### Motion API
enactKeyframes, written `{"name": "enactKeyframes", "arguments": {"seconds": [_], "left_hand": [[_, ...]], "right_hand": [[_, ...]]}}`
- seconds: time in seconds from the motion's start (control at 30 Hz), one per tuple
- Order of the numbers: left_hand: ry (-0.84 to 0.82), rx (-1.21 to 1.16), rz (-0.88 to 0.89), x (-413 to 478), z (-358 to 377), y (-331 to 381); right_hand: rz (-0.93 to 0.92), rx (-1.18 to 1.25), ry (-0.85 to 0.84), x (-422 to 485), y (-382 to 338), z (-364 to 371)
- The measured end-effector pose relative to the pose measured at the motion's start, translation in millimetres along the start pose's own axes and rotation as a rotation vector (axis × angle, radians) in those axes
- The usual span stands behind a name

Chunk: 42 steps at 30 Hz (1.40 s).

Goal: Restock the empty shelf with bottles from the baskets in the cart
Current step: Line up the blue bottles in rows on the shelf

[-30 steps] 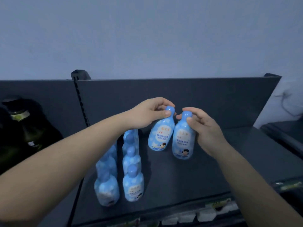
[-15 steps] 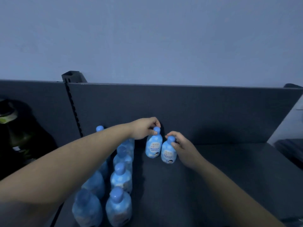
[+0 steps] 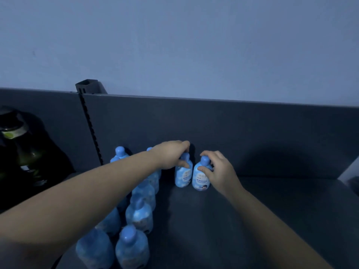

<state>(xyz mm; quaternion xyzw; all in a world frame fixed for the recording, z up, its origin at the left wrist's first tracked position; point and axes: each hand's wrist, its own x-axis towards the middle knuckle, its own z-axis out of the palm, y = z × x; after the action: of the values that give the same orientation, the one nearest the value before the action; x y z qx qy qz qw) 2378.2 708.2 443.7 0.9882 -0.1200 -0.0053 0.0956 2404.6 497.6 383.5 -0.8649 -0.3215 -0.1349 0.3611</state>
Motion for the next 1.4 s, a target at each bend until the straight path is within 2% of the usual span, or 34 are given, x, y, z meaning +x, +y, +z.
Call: {"name": "enactKeyframes", "arguments": {"seconds": [0.27, 0.5, 0.87, 1.3, 1.4], "left_hand": [[-0.013, 0.031, -0.092, 5, -9, -8], [0.065, 0.04, -0.107, 2, -5, -11], [0.111, -0.017, -0.148, -2, 2, -11], [0.091, -0.019, -0.176, -10, 0, -3], [0.068, -0.021, -0.208, -15, -3, 2]], "right_hand": [[0.063, -0.028, -0.065, 14, 7, 2], [0.131, -0.033, -0.12, 24, 10, 1], [0.136, 0.002, -0.177, 27, 10, -5], [0.198, -0.086, -0.2, 28, -11, 1], [0.22, -0.154, -0.277, 28, -17, -3]]}}
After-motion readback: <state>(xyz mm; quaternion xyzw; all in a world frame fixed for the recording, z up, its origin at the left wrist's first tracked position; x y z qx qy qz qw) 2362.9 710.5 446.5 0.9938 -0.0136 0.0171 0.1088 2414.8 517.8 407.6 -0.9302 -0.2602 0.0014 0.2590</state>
